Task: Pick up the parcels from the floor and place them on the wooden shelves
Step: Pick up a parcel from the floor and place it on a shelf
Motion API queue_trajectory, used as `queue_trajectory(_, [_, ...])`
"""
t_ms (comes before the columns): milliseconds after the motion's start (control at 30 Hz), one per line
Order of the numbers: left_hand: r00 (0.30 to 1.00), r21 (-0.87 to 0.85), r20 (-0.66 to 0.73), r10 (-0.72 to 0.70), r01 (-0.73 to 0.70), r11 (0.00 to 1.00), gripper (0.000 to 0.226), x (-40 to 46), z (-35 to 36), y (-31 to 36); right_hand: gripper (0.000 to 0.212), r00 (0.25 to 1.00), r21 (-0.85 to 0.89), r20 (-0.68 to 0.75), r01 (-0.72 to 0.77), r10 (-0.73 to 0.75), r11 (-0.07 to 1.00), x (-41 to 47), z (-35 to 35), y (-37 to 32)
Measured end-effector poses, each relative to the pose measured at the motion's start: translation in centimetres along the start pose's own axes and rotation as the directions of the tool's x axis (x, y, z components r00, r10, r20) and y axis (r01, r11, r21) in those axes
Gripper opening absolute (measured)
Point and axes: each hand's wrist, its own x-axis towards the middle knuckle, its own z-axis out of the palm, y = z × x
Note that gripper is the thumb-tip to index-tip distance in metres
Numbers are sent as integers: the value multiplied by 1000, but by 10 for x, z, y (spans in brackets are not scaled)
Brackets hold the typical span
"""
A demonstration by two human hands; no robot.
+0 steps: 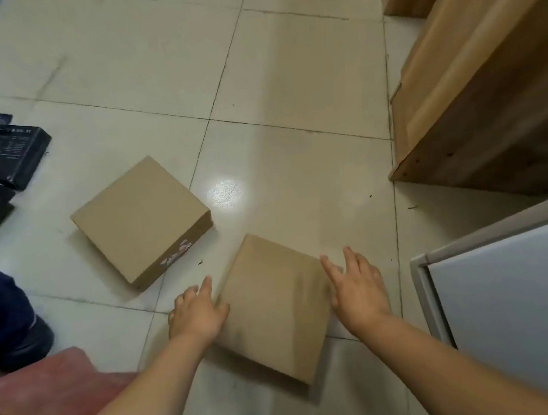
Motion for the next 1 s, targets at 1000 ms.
queue_trajectory(1000, [883,-214,369,-291,385,898,67,60,39,8,74,997,273,73,-42,22,961,68,66,-8])
